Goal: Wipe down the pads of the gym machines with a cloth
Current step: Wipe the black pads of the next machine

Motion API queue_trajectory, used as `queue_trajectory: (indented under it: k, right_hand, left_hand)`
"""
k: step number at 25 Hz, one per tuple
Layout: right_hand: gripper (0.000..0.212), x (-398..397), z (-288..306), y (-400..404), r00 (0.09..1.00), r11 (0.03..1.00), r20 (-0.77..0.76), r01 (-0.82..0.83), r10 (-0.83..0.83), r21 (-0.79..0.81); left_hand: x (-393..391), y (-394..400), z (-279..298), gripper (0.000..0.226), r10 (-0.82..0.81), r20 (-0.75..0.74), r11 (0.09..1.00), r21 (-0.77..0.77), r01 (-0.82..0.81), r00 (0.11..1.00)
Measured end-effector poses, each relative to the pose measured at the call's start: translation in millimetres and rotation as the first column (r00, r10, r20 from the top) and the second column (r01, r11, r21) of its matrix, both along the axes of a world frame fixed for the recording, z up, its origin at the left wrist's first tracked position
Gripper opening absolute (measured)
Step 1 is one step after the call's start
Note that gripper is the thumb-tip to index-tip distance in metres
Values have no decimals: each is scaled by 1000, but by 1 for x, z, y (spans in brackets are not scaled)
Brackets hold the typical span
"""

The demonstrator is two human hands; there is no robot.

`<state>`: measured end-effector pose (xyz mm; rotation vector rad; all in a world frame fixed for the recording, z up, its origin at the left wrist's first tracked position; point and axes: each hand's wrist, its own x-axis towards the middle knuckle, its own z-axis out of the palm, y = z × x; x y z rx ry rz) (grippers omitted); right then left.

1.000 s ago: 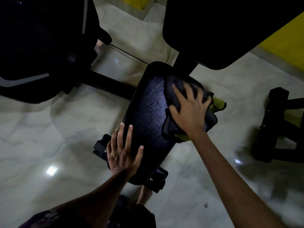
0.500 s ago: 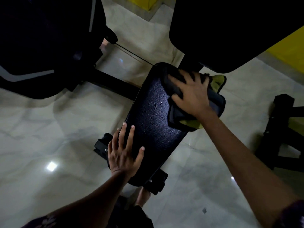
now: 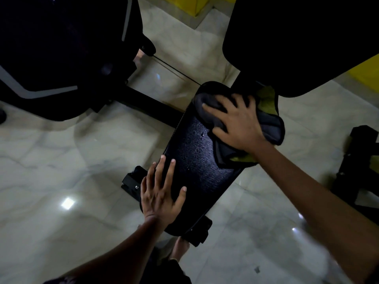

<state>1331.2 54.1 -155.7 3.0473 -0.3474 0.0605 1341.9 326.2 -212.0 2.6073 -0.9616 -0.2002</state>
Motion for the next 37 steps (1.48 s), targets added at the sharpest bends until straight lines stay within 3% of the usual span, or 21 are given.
queue_trajectory:
  k: [2,3,6,8,10,13,15,19,21,25,28,30,32,34,37]
  right_hand:
    - [60,-23,2,-16,986,985,-9,-170,169,-42]
    - [60,-24,4,-25,985,984,-12,-170,170,-47]
    - [60,10,8,-24,988,988,-10,154,-154,0]
    - [60,28,6,-4,967,967,-22,254,-254,-16]
    - [61,22,4,17,986,985,-23,163,-164,-54]
    - [60,-20,0,21,993,992,-2,-121,121,-37]
    - [59,-42,0,8,983,983,-2,-181,182,-33]
    - [51,-19,1,7,961,968,116,250,-251,20]
    - [50,7,3,24,939,944,103,326,-329,42]
    - [56,0,-3,63,997,999,72,31,-32,6]
    - [55,-37,-5,54,982,982,30,-188,188,19]
    - [54,-41,-3,36,994,995,42,-103,103,3]
    - [54,-23,-2,29,987,991,90,131,-131,8]
    - [54,0,-2,42,963,968,92,251,-252,17]
    - [58,4,-4,75,993,996,68,93,-93,12]
  left_hand:
    - [-1,-1,0,71,2,-11,1000,-12,-2,1000]
    - [0,-1,0,71,1,-14,1000,-17,-2,1000]
    - [0,0,-2,70,-3,-11,1000,-18,3,1000]
    - [0,0,-2,70,-5,-1,1000,-11,5,1000]
    - [0,0,-3,71,-5,4,1000,-7,5,1000]
    - [0,0,-3,71,-2,-1,1000,0,2,1000]
    - [0,0,-2,71,-4,-2,1000,-2,4,1000]
    - [1,0,-3,71,-12,-2,1000,3,12,1000]
    - [0,0,-3,71,-10,9,1000,15,10,1000]
    - [-1,0,-3,72,-7,14,1000,16,7,1000]
    - [-1,0,-5,72,-7,14,1000,3,7,1000]
    - [-1,0,-5,72,-10,12,1000,3,10,1000]
    - [0,-1,-5,71,-18,14,1000,8,18,1000]
    - [-1,-1,-5,71,-18,8,1000,10,18,1000]
    - [0,-1,-5,71,-9,5,1000,3,9,1000]
